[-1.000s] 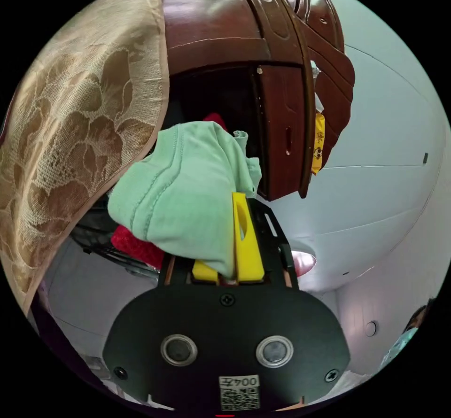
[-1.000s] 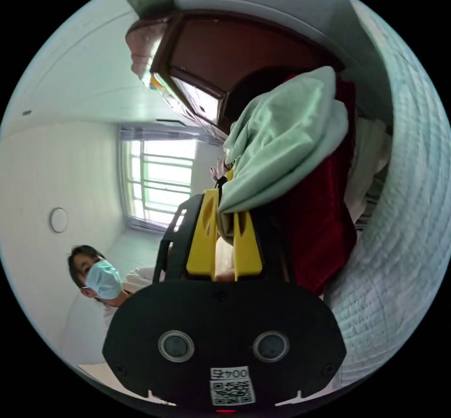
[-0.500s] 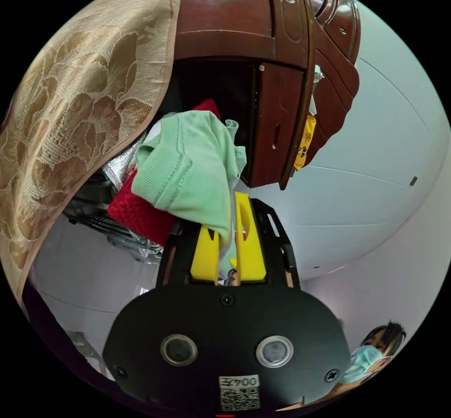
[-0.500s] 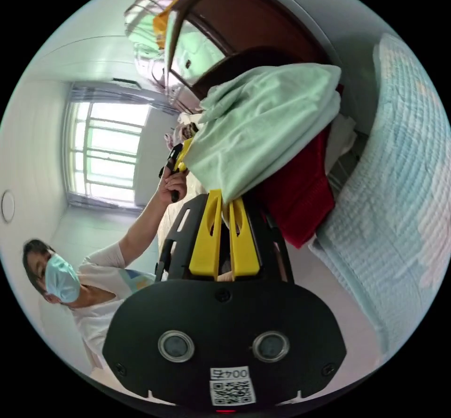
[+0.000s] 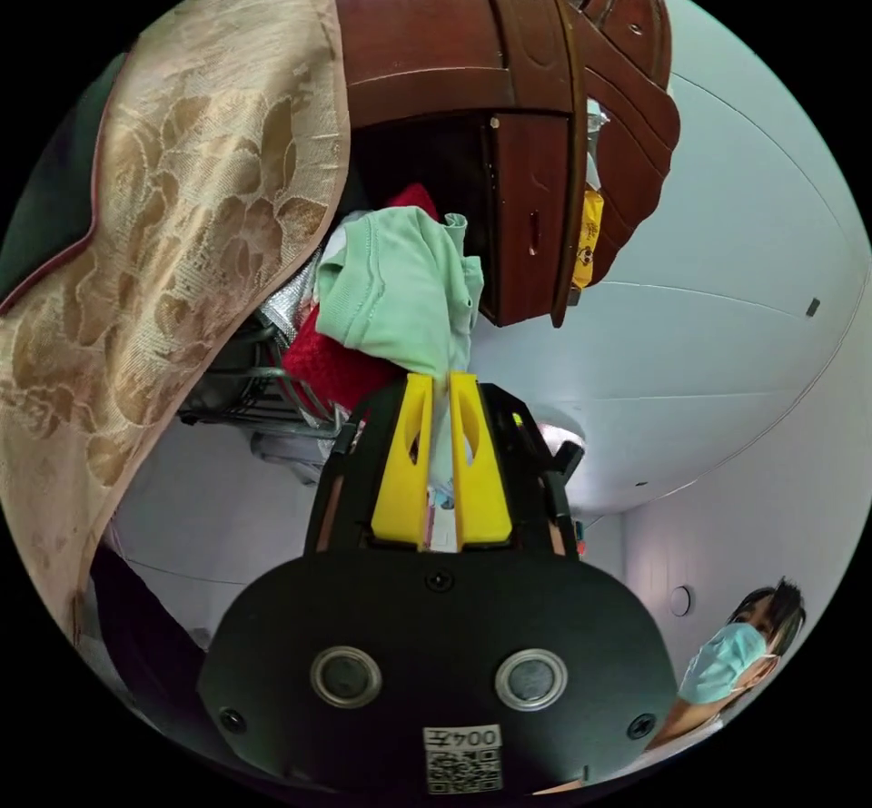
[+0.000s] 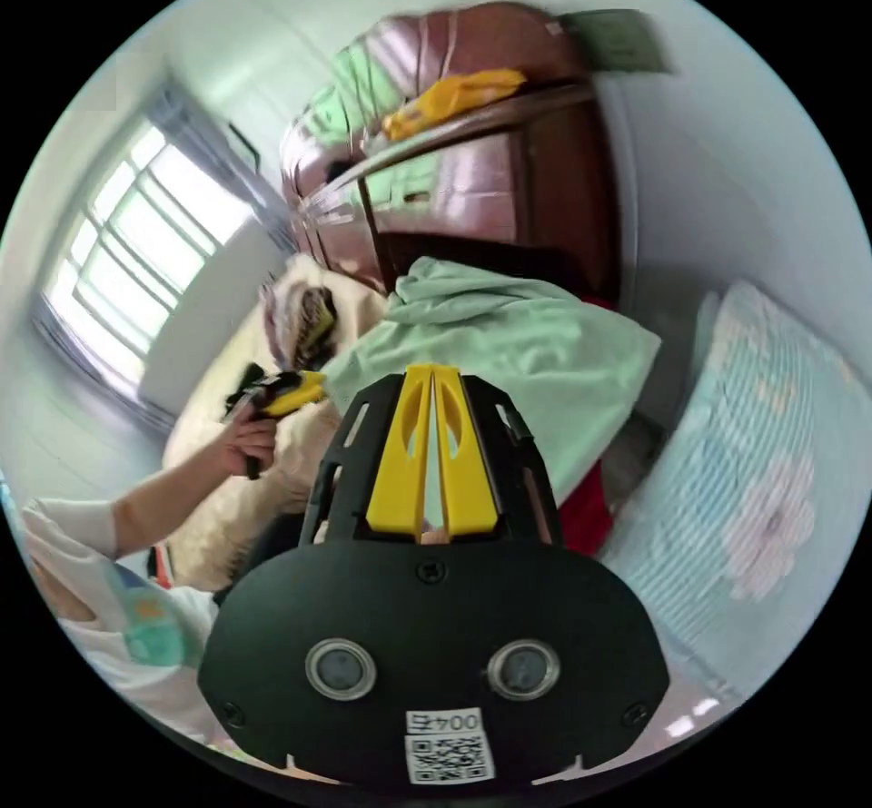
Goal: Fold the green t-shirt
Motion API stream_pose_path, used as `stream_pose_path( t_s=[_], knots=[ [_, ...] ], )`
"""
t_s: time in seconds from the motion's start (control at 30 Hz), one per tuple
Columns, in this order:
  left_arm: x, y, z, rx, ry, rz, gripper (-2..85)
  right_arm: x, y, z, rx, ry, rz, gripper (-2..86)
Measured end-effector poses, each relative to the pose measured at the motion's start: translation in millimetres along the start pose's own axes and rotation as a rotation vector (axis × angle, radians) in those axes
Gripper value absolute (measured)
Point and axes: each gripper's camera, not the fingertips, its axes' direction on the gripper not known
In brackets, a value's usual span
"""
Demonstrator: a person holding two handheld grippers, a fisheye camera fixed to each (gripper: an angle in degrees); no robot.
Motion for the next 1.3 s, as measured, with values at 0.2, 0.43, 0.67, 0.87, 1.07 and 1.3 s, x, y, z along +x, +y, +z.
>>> stream_pose_path(
  t_s=[0.2, 0.43, 0.67, 0.87, 1.07, 1.3],
  knots=[
    [6, 72, -72, 0.015, -0.007, 0.068, 0.8, -70, -76, 97, -0.182, 0.204, -0.108, -0.7],
    [4, 163, -179, 0.102, -0.086, 0.084, 0.2, -126, -138, 122, -0.048, 0.357, -0.17, -0.8],
    [17, 263, -302, 0.281, -0.156, 0.084, 0.1, -181, -106, 103, 0.1, 0.277, -0.17, -0.8],
    [38, 363, -393, 0.458, -0.236, 0.112, 0.1, -211, -120, 155, -0.013, 0.35, -0.064, -0.7],
    [52, 476, -479, 0.684, -0.316, 0.088, 0.2, -345, -69, 134, 0.311, 0.107, -0.269, 0.5],
    [48, 582, -539, 0.789, -0.318, 0.011, 0.2, -481, -32, 224, 0.202, -0.102, -0.339, 0.6]
  ],
)
